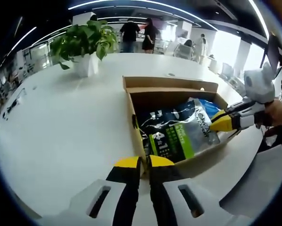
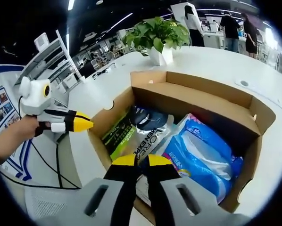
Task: Operate the shoe box by opening the lid, removing the specified soft item, and placing it in the target area until the item is outside and the box remains undamaged.
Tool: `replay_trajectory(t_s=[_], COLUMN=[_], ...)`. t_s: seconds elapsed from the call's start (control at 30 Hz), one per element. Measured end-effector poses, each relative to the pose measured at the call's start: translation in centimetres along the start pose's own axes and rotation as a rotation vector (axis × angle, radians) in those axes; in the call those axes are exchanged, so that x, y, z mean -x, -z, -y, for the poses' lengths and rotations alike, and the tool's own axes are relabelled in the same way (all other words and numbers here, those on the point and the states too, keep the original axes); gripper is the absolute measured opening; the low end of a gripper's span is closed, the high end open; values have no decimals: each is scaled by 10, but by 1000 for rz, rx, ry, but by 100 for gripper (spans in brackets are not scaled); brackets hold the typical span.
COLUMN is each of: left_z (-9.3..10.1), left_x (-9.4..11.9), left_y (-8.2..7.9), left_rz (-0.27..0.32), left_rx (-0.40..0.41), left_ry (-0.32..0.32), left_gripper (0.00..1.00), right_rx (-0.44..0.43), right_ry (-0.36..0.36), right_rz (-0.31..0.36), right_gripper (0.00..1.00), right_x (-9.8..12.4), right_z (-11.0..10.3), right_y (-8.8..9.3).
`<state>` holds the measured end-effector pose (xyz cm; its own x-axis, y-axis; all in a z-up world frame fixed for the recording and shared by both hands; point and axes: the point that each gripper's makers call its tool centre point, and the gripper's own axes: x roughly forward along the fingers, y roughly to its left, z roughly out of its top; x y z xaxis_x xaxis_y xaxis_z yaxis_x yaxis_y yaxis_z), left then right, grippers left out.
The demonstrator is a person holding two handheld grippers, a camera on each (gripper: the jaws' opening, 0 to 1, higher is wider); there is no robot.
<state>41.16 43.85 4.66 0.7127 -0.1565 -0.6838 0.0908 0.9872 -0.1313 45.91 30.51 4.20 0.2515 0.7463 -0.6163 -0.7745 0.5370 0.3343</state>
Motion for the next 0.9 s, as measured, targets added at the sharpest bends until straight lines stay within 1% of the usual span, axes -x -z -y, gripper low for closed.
replay_trajectory(t_s=[0.27,0.4,0.5,0.6,0.9], left_z=[0,1,1,1,1], left_x=[0,1,1,1,0], left_y=[0,0,0,0,0], left_rz=[0,2,2,1,-12], left_rx=[-1,2,2,1,-16], left_ry=[1,2,2,1,2], left_gripper=[4,4,4,4,4], right_rx=[4,-9,10,2,13], right_ry=[-11,-5,1,8,41], right_rz=[-17,-26,-2,12,21], right_gripper=[4,1,0,0,0], right_x=[-8,-8,-3,-1,10], right_z=[-1,1,1,4,18], right_y=[1,1,-5,-10,-11])
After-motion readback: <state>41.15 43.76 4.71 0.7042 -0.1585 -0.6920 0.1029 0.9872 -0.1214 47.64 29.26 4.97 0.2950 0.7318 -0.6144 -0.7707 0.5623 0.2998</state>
